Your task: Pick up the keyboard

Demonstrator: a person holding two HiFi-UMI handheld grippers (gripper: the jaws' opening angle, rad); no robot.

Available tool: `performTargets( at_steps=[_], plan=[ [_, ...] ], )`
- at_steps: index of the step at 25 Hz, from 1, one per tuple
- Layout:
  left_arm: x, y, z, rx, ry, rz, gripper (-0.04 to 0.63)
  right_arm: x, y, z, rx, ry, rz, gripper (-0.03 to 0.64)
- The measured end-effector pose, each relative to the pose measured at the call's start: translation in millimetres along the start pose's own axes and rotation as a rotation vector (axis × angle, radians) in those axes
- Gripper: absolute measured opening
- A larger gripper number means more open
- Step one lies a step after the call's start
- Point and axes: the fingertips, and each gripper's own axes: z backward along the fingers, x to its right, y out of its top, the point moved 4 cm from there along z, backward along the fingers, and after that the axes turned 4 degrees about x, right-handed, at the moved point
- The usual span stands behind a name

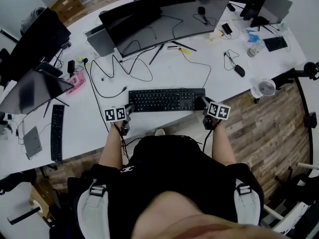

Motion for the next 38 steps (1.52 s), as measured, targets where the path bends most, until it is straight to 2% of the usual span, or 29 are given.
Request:
performTargets(
  at_steps=[5,13,17,20,24,30,38],
  plan=[
    [32.5,61.3,31.1,0.192,-0.051,-0.121,0.172,-23.4,60.7,26.9,0.165,0.074,0.054,0.112],
    [105.9,172.0,117.8,0.541,-0.12,-0.323,0.183,-92.9,190.2,108.9,0.531,0.181,0.216,0.101],
    [144.1,206.1,167.4,0.69,-0.16,-0.419,0.183,-128.6,233.3,166.6,0.732,0.211,0.292,0.101],
    [164.1,220.9,198.8,0.785,-0.185,-0.47,0.183,-145.7,249.4,197.8,0.829,0.246,0.327,0.1],
    [171.3,224.8,213.5,0.817,-0.201,-0.489,0.181,-152.9,252.8,210.1,0.869,0.252,0.334,0.101],
    [161.0,218.6,212.1,0.799,-0.196,-0.48,0.179,-158.2,246.5,206.9,0.849,0.245,0.335,0.101],
    [154.5,228.1,218.0,0.818,-0.199,-0.491,0.179,-168.6,250.0,199.9,0.85,0.244,0.333,0.101]
  ],
)
